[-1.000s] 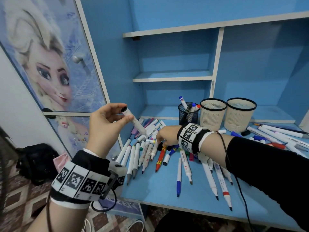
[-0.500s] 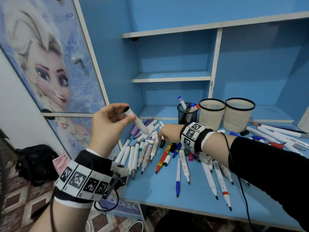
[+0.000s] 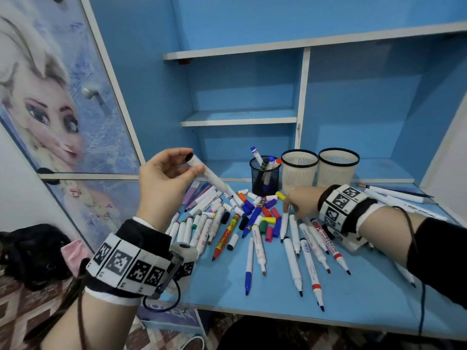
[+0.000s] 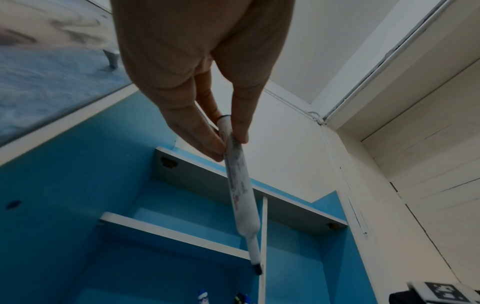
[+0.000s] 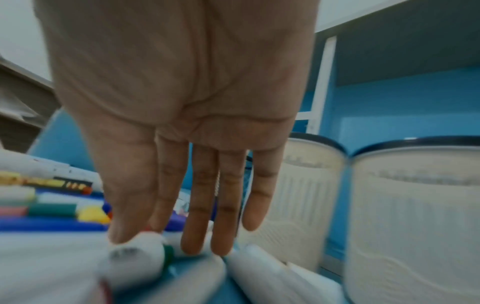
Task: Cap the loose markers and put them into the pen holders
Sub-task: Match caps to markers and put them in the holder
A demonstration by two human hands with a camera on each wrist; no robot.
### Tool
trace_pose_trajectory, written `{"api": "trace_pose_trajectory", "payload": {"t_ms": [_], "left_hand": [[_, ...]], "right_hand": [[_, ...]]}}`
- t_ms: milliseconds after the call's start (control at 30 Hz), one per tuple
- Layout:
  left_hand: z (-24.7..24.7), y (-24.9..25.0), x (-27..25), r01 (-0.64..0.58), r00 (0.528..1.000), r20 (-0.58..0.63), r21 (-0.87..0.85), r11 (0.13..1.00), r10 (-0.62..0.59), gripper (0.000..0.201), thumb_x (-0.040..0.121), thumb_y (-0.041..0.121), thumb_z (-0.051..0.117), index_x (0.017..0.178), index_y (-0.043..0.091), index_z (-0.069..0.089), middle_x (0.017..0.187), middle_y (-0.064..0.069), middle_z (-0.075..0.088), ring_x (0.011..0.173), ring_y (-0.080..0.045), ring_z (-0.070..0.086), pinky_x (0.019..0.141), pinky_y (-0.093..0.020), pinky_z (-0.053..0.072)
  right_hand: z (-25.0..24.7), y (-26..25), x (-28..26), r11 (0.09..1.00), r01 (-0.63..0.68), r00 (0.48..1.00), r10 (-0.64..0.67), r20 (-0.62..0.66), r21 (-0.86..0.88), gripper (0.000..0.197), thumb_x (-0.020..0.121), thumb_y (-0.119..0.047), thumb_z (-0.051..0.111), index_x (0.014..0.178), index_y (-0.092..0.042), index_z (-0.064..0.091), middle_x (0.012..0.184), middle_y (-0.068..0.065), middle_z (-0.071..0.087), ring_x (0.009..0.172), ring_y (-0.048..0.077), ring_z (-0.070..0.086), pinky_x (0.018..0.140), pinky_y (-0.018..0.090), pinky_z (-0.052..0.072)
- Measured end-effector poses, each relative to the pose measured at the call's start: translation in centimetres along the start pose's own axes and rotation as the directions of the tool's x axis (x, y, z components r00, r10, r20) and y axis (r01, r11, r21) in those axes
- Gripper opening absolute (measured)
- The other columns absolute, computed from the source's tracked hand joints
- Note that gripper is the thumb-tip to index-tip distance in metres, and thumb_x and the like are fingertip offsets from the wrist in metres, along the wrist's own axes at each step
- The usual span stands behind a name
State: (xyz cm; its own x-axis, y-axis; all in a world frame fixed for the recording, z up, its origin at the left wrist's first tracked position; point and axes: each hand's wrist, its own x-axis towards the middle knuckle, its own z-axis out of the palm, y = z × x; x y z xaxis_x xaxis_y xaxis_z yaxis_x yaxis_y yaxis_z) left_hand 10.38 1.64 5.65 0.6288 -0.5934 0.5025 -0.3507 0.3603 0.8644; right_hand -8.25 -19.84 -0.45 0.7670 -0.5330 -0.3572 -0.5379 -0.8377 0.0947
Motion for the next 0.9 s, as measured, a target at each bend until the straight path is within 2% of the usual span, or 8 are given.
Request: {"api": "trace_pose_trajectory", "payload": {"t_ms": [67,133,267,400,467,600,733,900], "left_hand": [[1.0,0.1,-0.3,0.005,1.0,0.017,-0.011,1.0,-0.004,0.029,0.073,-0.005,0.074,0.089,0.017,0.065,0.086,-0.001,0.064,0.061,0.003,0.062,0.066,-0.008,0.048],[1.9,0.1,-0.5,0.015,0.999,0.032,-0.013,1.0,-0.014,0.029,0.073,-0.004,0.074,0.09,0.018,0.065,0.087,0.0,0.064,0.063,0.002,0.063,0.067,-0.009,0.048],[3.5,0.6,-1.1,0.034,0.998,0.061,-0.036,0.999,-0.032,0.028,0.074,-0.002,0.074,0.09,0.02,0.067,0.087,0.0,0.066,0.068,-0.003,0.065,0.063,-0.011,0.05],[4.3,0.9,-1.4,0.032,0.998,0.059,-0.04,0.999,-0.03,0.026,0.075,0.0,0.074,0.089,0.021,0.066,0.09,-0.002,0.066,0.069,-0.006,0.064,0.062,-0.011,0.05],[4.5,0.9,-1.5,0.039,0.998,0.056,-0.033,0.999,-0.037,0.026,0.075,0.001,0.075,0.09,0.02,0.066,0.091,-0.003,0.066,0.069,-0.008,0.063,0.064,-0.011,0.05],[5.1,1.0,-1.9,0.06,0.996,0.062,-0.023,0.998,-0.059,0.025,0.075,0.001,0.075,0.09,0.018,0.065,0.089,-0.001,0.063,0.067,-0.005,0.063,0.071,-0.013,0.051],[6.1,1.2,-2.3,0.08,0.994,0.079,-0.033,0.996,-0.077,0.025,0.074,0.001,0.075,0.091,0.018,0.064,0.09,-0.001,0.064,0.068,-0.007,0.064,0.072,-0.015,0.052],[7.0,1.6,-2.8,0.087,0.992,0.093,-0.027,0.996,-0.084,0.026,0.074,0.004,0.076,0.094,0.016,0.065,0.096,-0.008,0.066,0.073,-0.013,0.064,0.078,-0.022,0.053]], "right_hand": [[0.9,0.9,-0.6,1.0,-0.019,1.0,0.02,-0.018,0.021,0.04,0.09,-0.009,0.057,0.129,-0.02,0.054,0.103,-0.003,0.057,0.089,0.014,0.05,0.076,0.02,0.039],[1.5,1.3,-1.2,0.997,0.007,1.0,-0.005,-0.024,0.078,0.047,0.091,-0.005,0.053,0.134,-0.023,0.05,0.116,0.001,0.061,0.093,0.014,0.053,0.079,0.019,0.04],[1.5,2.2,-2.5,0.972,0.049,0.995,-0.027,-0.096,0.228,0.053,0.092,-0.008,0.055,0.139,-0.027,0.044,0.134,-0.004,0.053,0.116,0.016,0.054,0.094,0.024,0.041],[1.3,5.2,-3.8,0.969,-0.052,0.977,0.1,-0.188,0.243,0.042,0.094,-0.012,0.052,0.134,-0.023,0.049,0.129,-0.001,0.057,0.116,0.016,0.054,0.095,0.024,0.04],[1.7,7.3,-4.2,0.96,-0.17,0.968,0.205,-0.146,0.223,0.043,0.092,-0.009,0.053,0.133,-0.021,0.051,0.128,0.002,0.058,0.115,0.017,0.054,0.092,0.023,0.041],[3.2,10.6,-4.2,0.932,-0.34,0.935,0.349,-0.055,0.127,0.049,0.086,-0.009,0.061,0.134,-0.017,0.052,0.13,0.002,0.058,0.116,0.018,0.055,0.097,0.027,0.045],[4.5,12.1,-3.7,0.939,-0.339,0.938,0.342,-0.053,0.055,0.047,0.083,-0.008,0.063,0.127,-0.024,0.059,0.121,-0.001,0.064,0.106,0.017,0.059,0.095,0.03,0.048],[3.8,12.0,-3.8,0.936,-0.333,0.937,0.343,-0.072,0.114,0.049,0.088,0.002,0.053,0.133,-0.016,0.052,0.132,0.004,0.057,0.118,0.021,0.055,0.098,0.026,0.043]]}}
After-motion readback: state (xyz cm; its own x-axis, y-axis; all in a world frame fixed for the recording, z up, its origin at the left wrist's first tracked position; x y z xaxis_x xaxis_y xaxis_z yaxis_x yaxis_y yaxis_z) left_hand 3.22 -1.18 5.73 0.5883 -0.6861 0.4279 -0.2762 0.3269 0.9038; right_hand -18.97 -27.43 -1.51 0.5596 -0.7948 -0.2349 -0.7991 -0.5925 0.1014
